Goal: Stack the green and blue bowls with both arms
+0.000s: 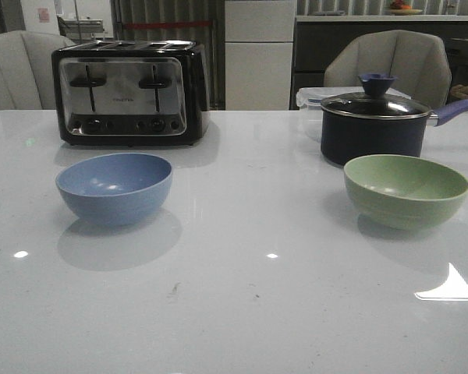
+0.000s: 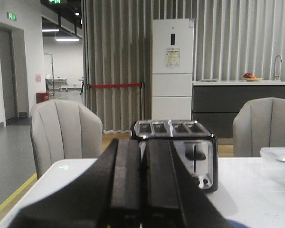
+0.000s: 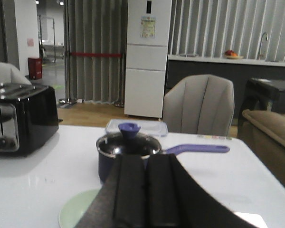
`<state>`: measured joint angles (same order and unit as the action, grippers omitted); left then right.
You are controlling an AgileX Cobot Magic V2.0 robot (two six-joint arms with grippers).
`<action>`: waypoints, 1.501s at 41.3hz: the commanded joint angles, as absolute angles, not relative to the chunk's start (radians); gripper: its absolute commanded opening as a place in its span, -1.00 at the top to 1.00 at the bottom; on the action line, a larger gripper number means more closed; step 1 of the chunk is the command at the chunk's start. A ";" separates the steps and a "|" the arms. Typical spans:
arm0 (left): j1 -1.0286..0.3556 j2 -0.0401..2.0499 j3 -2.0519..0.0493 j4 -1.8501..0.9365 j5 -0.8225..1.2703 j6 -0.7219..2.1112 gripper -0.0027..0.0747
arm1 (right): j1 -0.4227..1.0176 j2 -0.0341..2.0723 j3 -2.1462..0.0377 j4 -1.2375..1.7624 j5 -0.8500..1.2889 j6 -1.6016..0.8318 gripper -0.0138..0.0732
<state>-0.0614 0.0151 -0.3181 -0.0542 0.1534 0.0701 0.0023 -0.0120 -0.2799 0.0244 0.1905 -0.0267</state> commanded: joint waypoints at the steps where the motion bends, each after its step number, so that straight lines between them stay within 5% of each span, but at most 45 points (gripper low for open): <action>1: -0.064 0.096 -0.479 -0.063 0.207 0.065 0.67 | -0.004 0.029 -0.424 0.019 0.213 -0.029 0.59; 11: -0.064 0.322 -0.719 -0.063 0.522 0.065 0.67 | -0.004 0.219 -0.631 0.019 0.474 -0.029 0.59; 22: -0.064 0.472 -0.727 -0.063 0.673 0.065 0.67 | -0.004 0.392 -0.607 0.019 0.610 -0.029 0.59; 40: -0.064 0.600 -0.702 -0.063 0.706 0.070 0.65 | -0.004 0.539 -0.533 0.019 0.638 -0.029 0.49; 44: -0.078 0.614 -0.687 -0.063 0.692 0.070 0.39 | -0.004 0.563 -0.533 0.019 0.645 -0.029 0.13; 50: -0.139 0.618 -0.670 -0.063 0.675 0.072 -0.29 | -0.004 0.592 -0.533 0.019 0.641 -0.029 -0.50; 53: -0.179 0.618 -0.668 -0.063 0.665 0.072 -0.43 | -0.004 0.615 -0.534 0.025 0.639 -0.028 -0.55; 62: -0.234 0.618 -0.668 -0.061 0.649 0.072 -0.43 | -0.015 0.785 -0.613 0.026 0.645 -0.026 -0.55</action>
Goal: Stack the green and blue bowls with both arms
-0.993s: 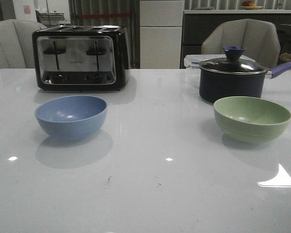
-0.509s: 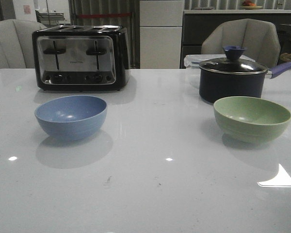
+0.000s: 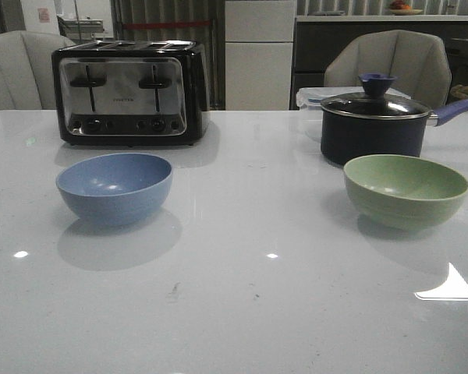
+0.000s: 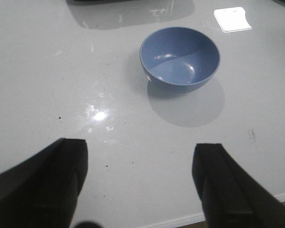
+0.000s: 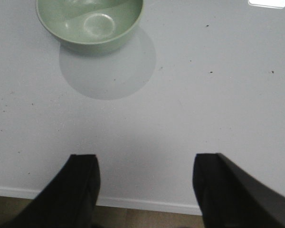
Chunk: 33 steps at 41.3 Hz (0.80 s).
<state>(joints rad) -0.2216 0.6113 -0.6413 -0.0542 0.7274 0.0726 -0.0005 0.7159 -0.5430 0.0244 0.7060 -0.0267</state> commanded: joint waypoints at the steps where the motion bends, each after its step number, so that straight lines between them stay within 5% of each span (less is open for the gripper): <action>1: -0.234 0.618 -0.668 -0.061 0.647 0.072 -0.43 | -0.021 0.821 -0.625 0.032 0.650 -0.026 -0.55; 33: -0.234 0.618 -0.668 -0.061 0.645 0.072 -0.43 | -0.084 1.638 -1.180 0.289 0.647 -0.155 -0.55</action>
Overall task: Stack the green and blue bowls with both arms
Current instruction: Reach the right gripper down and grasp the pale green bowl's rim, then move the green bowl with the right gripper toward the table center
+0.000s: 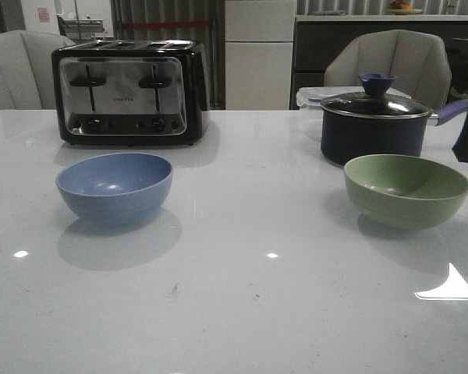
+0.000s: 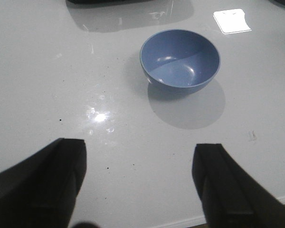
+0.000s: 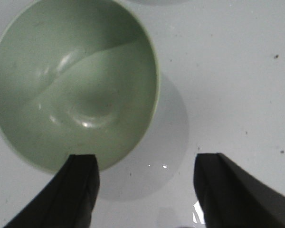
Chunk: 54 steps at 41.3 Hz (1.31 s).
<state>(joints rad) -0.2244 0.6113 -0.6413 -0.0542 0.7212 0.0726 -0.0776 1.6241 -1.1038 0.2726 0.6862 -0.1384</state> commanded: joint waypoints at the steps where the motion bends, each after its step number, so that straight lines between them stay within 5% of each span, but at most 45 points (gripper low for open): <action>1: -0.234 0.618 -0.668 -0.061 0.645 0.072 -0.43 | -0.084 1.653 -1.192 0.289 0.647 -0.155 -0.55; 18: -0.234 0.618 -0.668 -0.063 0.645 0.072 -0.43 | -0.084 1.843 -1.312 0.287 0.652 -0.160 -0.54; 36: -0.234 0.618 -0.668 -0.063 0.645 0.072 -0.43 | -0.083 1.847 -1.312 0.287 0.674 -0.176 0.46; 54: -0.234 0.618 -0.668 -0.063 0.645 0.072 -0.43 | 0.135 1.687 -1.312 0.287 0.709 -0.209 0.52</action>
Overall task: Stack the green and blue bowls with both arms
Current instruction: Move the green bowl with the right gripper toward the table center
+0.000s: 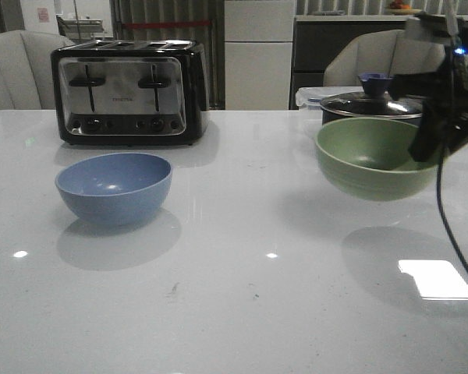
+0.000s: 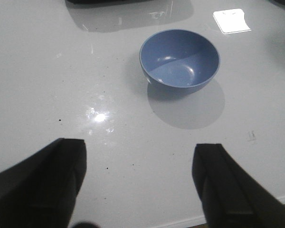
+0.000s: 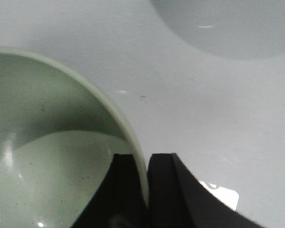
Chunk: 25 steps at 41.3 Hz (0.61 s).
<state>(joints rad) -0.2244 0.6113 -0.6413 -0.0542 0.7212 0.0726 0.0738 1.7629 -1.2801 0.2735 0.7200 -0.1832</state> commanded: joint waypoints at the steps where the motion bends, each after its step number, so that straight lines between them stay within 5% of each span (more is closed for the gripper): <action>1: -0.234 0.618 -0.668 -0.063 0.645 0.072 -0.43 | 0.163 1.686 -1.312 0.287 0.711 -0.212 0.52; 14: -0.234 0.618 -0.668 -0.063 0.645 0.072 -0.43 | 0.413 1.749 -1.310 0.288 0.690 -0.212 0.52; 25: -0.234 0.618 -0.668 -0.063 0.645 0.072 -0.43 | 0.465 1.841 -1.310 0.290 0.645 -0.212 0.49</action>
<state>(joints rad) -0.2244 0.6113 -0.6413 -0.0542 0.7212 0.0726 0.4649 1.8722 -1.2801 0.2753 0.6982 -0.2049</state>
